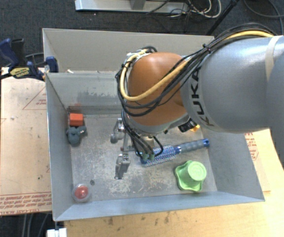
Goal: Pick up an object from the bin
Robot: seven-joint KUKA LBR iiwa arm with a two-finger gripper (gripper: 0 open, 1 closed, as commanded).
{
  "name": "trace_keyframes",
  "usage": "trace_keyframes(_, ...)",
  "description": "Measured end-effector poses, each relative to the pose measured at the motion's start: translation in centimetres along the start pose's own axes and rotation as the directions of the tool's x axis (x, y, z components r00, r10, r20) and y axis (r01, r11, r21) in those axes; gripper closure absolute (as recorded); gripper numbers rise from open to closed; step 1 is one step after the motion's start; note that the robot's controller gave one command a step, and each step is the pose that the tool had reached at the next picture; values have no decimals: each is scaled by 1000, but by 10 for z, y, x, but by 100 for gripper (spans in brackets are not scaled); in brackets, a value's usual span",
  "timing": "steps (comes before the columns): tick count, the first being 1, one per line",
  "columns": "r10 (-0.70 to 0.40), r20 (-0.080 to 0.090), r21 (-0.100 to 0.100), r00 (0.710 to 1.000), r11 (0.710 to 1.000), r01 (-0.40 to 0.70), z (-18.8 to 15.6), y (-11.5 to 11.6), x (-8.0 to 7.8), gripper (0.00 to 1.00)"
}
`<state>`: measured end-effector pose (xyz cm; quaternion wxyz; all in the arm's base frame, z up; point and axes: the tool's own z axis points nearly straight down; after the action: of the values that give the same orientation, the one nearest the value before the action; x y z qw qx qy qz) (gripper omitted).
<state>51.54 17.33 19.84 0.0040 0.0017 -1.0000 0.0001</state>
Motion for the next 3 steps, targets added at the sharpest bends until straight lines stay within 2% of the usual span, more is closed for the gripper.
trace_keyframes(1,-170,7,3,985,985,170,57,-74,-53,0)
trace_keyframes(2,-167,8,1,986,986,167,116,-136,-97,0)
trace_keyframes(3,-215,20,-1,976,977,215,120,-199,-75,0)
